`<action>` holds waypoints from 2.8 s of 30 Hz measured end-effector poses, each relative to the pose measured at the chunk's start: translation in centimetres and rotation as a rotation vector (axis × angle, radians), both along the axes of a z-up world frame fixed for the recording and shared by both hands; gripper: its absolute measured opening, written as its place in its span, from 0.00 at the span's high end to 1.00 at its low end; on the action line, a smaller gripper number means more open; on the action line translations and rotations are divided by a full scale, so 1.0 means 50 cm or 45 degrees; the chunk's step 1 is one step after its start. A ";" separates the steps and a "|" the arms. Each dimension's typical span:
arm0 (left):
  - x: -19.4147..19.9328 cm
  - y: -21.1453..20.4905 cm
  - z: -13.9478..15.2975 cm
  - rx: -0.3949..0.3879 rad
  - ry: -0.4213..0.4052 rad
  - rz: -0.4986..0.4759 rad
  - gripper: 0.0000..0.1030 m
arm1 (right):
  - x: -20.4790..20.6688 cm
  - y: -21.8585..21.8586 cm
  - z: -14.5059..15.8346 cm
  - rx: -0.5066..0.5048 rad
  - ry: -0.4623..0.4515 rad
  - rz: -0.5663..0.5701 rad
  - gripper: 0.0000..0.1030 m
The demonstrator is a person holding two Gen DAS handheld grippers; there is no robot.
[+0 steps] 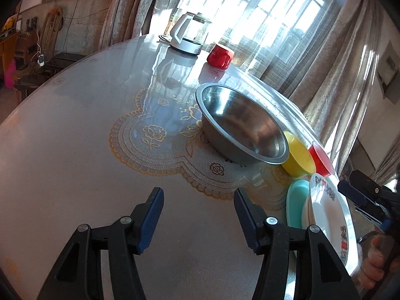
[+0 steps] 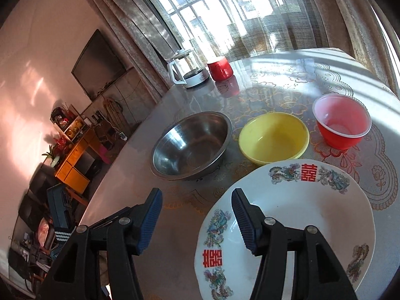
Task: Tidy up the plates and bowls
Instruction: 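Move the right gripper past the steel bowl toward the yellow bowl, then grasp the rim of the yellow bowl with the right gripper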
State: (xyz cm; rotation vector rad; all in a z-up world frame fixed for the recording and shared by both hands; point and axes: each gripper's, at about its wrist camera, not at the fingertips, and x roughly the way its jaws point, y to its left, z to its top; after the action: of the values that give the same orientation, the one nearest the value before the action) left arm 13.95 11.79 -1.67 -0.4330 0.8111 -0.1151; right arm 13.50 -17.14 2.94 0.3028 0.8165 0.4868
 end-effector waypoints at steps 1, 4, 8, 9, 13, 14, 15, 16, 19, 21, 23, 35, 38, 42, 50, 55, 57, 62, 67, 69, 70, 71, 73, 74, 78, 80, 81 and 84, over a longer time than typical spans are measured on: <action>0.005 0.005 0.008 -0.004 -0.021 0.008 0.42 | 0.015 0.007 -0.001 0.009 0.010 0.004 0.43; 0.026 0.010 0.028 0.017 -0.087 0.023 0.38 | 0.059 0.032 -0.010 0.019 0.052 0.021 0.43; 0.070 0.015 0.036 0.005 -0.097 0.019 0.38 | 0.113 0.058 -0.034 0.016 0.135 0.017 0.43; 0.081 0.016 0.036 0.003 -0.095 0.018 0.38 | 0.125 0.066 -0.040 0.004 0.147 0.020 0.43; 0.126 0.015 0.030 0.000 -0.075 0.011 0.41 | 0.169 0.089 -0.064 -0.073 0.215 0.021 0.43; 0.135 0.014 0.028 0.003 -0.068 0.012 0.43 | 0.176 0.093 -0.068 -0.087 0.222 0.019 0.43; 0.146 0.012 0.026 0.008 -0.062 0.005 0.50 | 0.183 0.096 -0.072 -0.096 0.229 0.016 0.43; 0.156 0.009 0.024 0.018 -0.060 -0.005 0.53 | 0.190 0.099 -0.075 -0.103 0.235 0.019 0.43; 0.184 -0.003 0.012 0.051 -0.034 -0.029 0.62 | 0.210 0.109 -0.086 -0.154 0.253 0.010 0.41; 0.196 -0.007 0.003 0.048 -0.025 -0.045 0.65 | 0.219 0.115 -0.092 -0.188 0.260 -0.001 0.41; 0.202 -0.014 0.000 0.037 -0.029 -0.081 0.73 | 0.228 0.124 -0.098 -0.205 0.270 0.008 0.47; 0.120 0.012 0.014 0.072 -0.078 -0.051 0.72 | 0.176 0.170 -0.088 -0.352 0.145 0.115 0.66; 0.079 0.023 0.021 0.060 -0.086 -0.044 0.70 | 0.148 0.176 -0.078 -0.340 0.126 0.156 0.66; 0.020 0.037 0.032 0.054 -0.096 -0.040 0.70 | 0.106 0.186 -0.069 -0.307 0.120 0.214 0.66; -0.085 0.053 0.034 0.048 -0.092 -0.030 0.70 | 0.010 0.205 -0.063 -0.271 0.109 0.304 0.66; -0.137 0.060 0.025 0.048 -0.069 -0.025 0.69 | -0.034 0.214 -0.069 -0.267 0.109 0.342 0.66; -0.152 0.060 0.021 0.053 -0.059 -0.019 0.69 | -0.047 0.217 -0.076 -0.261 0.116 0.357 0.66; -0.172 0.057 0.004 0.070 -0.029 -0.014 0.69 | -0.061 0.222 -0.099 -0.258 0.144 0.363 0.66; -0.186 0.046 0.003 0.107 -0.050 -0.027 0.69 | -0.076 0.221 -0.105 -0.295 0.123 0.358 0.65; -0.188 0.051 0.002 0.087 -0.048 -0.024 0.68 | -0.082 0.220 -0.102 -0.309 0.104 0.350 0.65; -0.190 0.052 0.003 0.093 -0.052 -0.018 0.67 | -0.084 0.219 -0.099 -0.314 0.099 0.347 0.65; -0.192 0.053 0.006 0.109 -0.059 -0.010 0.67 | -0.088 0.217 -0.099 -0.317 0.094 0.345 0.65; -0.197 0.054 0.012 0.147 -0.067 0.006 0.66 | -0.092 0.213 -0.097 -0.318 0.084 0.341 0.65; -0.198 0.057 0.015 0.157 -0.069 0.013 0.65 | -0.091 0.211 -0.096 -0.317 0.080 0.339 0.64; -0.202 0.078 0.027 0.159 -0.088 0.070 0.59 | -0.088 0.197 -0.091 -0.302 0.079 0.325 0.62; -0.199 0.082 0.039 0.168 -0.106 0.082 0.58 | -0.092 0.187 -0.085 -0.282 0.067 0.325 0.62; -0.197 0.082 0.046 0.174 -0.115 0.086 0.56 | -0.095 0.181 -0.082 -0.270 0.061 0.326 0.62; -0.185 0.073 0.066 0.185 -0.144 0.084 0.51 | -0.096 0.155 -0.068 -0.218 0.048 0.302 0.62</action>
State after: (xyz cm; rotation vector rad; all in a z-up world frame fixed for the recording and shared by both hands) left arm 4.72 15.42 1.62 -0.3128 0.6878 -0.0187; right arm 8.70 -9.39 -0.45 0.0567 0.9297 0.6295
